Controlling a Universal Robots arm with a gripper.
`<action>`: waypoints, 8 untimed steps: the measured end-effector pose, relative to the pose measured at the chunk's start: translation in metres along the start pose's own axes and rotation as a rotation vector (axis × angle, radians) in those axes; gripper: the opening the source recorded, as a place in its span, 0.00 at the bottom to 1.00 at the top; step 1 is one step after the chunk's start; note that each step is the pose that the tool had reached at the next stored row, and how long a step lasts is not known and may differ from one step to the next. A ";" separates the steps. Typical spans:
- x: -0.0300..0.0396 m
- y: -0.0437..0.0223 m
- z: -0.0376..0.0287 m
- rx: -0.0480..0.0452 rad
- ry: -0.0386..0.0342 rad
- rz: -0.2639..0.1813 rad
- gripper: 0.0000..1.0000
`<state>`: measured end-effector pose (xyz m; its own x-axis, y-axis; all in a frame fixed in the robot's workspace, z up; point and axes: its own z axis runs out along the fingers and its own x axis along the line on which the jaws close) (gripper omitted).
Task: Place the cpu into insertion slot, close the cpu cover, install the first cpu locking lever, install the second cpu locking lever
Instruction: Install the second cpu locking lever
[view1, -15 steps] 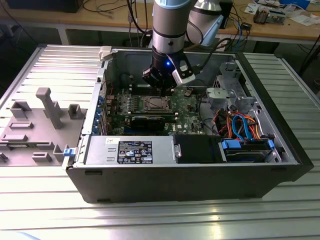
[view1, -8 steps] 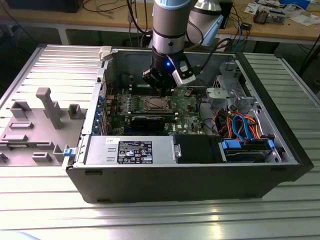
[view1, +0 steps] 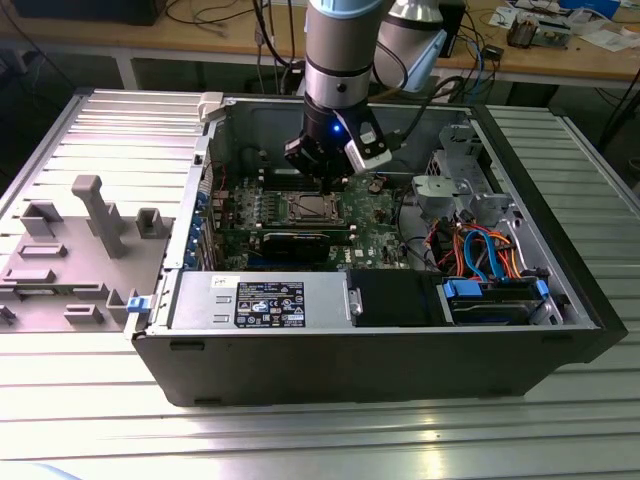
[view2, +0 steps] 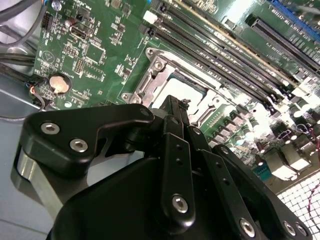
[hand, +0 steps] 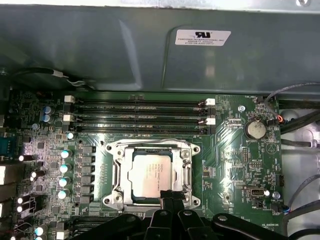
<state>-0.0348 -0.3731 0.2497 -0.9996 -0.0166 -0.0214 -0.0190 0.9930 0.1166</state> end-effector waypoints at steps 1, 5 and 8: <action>0.0002 -0.0017 -0.0001 0.0000 0.0001 -0.001 0.11; 0.0004 -0.0026 -0.0002 0.0011 0.0002 -0.002 0.11; 0.0004 -0.0030 -0.0003 0.0011 0.0002 -0.002 0.11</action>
<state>-0.0352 -0.3762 0.2496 -0.9996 -0.0184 -0.0214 -0.0208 0.9931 0.1154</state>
